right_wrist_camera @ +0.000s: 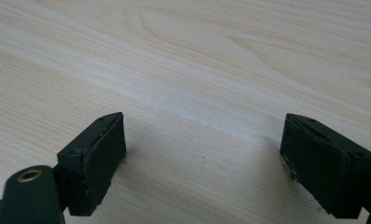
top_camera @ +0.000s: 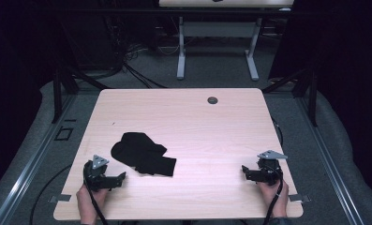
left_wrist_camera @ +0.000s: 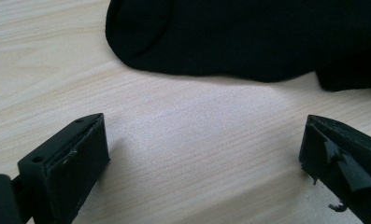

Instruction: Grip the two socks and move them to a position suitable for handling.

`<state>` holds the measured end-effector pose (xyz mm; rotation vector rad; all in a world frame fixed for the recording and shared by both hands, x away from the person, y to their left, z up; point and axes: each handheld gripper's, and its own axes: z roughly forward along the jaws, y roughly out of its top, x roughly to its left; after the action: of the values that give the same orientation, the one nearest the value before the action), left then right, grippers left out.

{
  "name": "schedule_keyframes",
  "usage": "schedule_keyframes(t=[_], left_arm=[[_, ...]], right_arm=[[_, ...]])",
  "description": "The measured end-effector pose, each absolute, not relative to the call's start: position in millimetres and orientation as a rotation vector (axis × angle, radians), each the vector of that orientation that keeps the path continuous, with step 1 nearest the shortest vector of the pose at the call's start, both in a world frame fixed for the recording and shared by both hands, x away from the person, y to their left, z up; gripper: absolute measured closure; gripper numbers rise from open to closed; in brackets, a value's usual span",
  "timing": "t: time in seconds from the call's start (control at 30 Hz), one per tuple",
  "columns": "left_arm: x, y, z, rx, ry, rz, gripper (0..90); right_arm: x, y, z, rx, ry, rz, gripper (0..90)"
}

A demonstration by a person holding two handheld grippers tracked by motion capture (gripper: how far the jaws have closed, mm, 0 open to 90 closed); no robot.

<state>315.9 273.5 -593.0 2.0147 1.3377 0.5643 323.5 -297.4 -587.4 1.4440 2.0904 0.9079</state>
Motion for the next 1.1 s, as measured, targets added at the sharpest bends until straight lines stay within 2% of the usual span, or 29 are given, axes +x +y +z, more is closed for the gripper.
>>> schedule_keyframes(t=[0.63,0.7,0.9,1.1], left_arm=[[315,273,-593,2.012,1.334,0.564,1.6],[314,274,-592,2.014,1.313,0.554,6.2],[311,265,-582,1.973,1.258,0.445,9.0],[324,239,-565,2.040,1.176,0.401,15.2]], right_arm=[[323,-297,-587,1.445,2.089,0.908,13.9],[323,-297,-587,1.445,2.089,0.908,13.9],[323,-297,-587,1.444,2.090,0.909,13.9],[323,-297,-587,1.444,2.090,0.909,14.0]])
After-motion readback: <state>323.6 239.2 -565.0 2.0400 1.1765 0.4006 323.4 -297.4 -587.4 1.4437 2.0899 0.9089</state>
